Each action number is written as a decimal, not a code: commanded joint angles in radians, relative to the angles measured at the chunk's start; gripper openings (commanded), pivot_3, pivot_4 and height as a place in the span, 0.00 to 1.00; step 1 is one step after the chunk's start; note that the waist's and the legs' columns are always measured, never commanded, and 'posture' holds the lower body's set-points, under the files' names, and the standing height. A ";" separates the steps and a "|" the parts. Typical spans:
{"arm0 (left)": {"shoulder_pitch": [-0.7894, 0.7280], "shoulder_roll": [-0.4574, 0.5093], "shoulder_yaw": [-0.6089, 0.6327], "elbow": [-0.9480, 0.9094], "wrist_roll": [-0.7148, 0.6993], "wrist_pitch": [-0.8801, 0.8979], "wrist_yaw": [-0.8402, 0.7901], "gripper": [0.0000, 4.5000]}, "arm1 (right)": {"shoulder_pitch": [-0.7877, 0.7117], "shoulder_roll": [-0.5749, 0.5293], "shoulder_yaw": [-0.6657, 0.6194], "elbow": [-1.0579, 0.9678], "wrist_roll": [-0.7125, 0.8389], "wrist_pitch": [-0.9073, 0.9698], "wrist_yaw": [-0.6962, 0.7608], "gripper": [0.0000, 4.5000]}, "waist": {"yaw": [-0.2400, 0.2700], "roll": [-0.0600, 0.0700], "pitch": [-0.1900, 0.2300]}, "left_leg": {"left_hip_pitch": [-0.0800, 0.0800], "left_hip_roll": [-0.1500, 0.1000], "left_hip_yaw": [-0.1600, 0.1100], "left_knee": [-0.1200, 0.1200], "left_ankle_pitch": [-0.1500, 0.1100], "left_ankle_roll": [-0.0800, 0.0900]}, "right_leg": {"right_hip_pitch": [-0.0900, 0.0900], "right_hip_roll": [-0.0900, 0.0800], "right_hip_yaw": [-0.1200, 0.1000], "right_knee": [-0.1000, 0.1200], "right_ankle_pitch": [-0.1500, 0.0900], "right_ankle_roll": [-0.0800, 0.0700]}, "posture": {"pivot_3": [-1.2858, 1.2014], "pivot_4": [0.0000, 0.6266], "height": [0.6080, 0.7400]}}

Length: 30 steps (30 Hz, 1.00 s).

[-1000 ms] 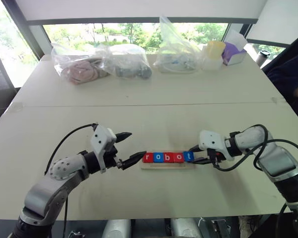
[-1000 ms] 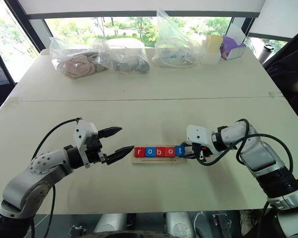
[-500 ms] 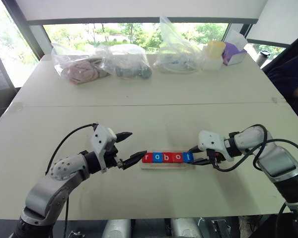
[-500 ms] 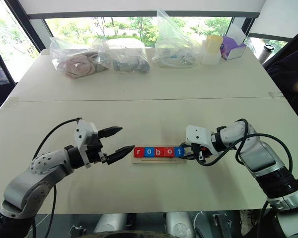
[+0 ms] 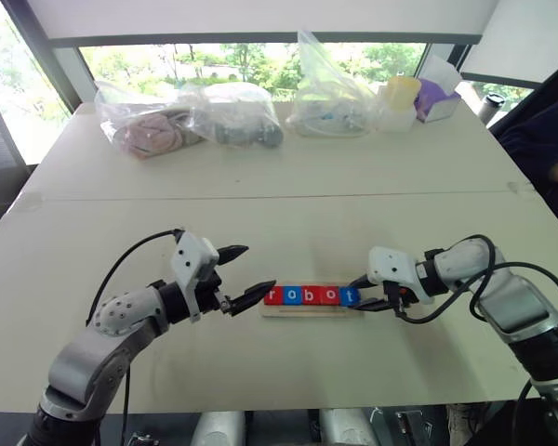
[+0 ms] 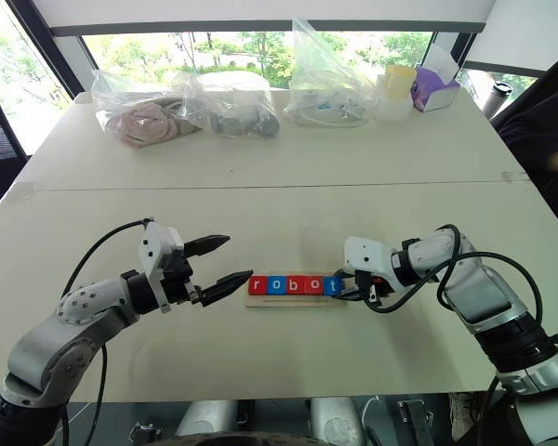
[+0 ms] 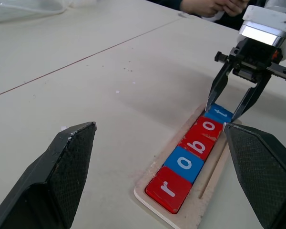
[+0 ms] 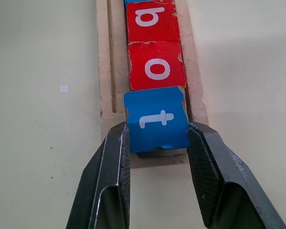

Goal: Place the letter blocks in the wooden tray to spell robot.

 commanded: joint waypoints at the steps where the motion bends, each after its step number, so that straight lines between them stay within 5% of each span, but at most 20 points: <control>1: -0.008 -0.003 0.010 -0.027 0.000 -0.010 0.006 1.00 | -0.027 0.007 -0.005 -0.013 -0.002 -0.008 -0.002 0.49 | 0.000 0.000 0.000 | 0.000 0.000 0.000 0.000 0.000 0.000 | 0.000 0.000 0.000 0.000 0.000 0.000 | 0.52 0.24 1.00; 6: -0.008 -0.004 0.010 -0.028 0.000 -0.010 0.006 1.00 | -0.030 0.007 -0.007 -0.012 -0.004 -0.011 -0.007 0.98 | 0.000 0.000 0.000 | 0.000 0.000 0.000 0.000 0.000 0.000 | 0.000 0.000 0.000 0.000 0.000 0.000 | 0.52 0.24 1.00; 15: -0.012 -0.008 0.006 -0.027 0.000 -0.010 0.006 1.00 | -0.059 0.039 -0.043 -0.037 0.045 0.073 -0.053 0.98 | 0.000 0.000 0.000 | 0.000 0.000 0.000 0.000 0.000 0.000 | 0.000 0.000 0.000 0.000 0.000 0.000 | 0.52 0.24 1.00; 30: -0.014 -0.005 0.009 -0.024 0.000 -0.009 0.002 1.00 | -0.051 -0.017 -0.046 0.078 -0.012 -0.040 -0.064 0.98 | -0.001 0.000 0.000 | -0.001 0.000 0.000 0.000 0.000 0.000 | -0.001 0.000 0.000 0.000 0.000 0.000 | 0.52 0.24 1.00</control>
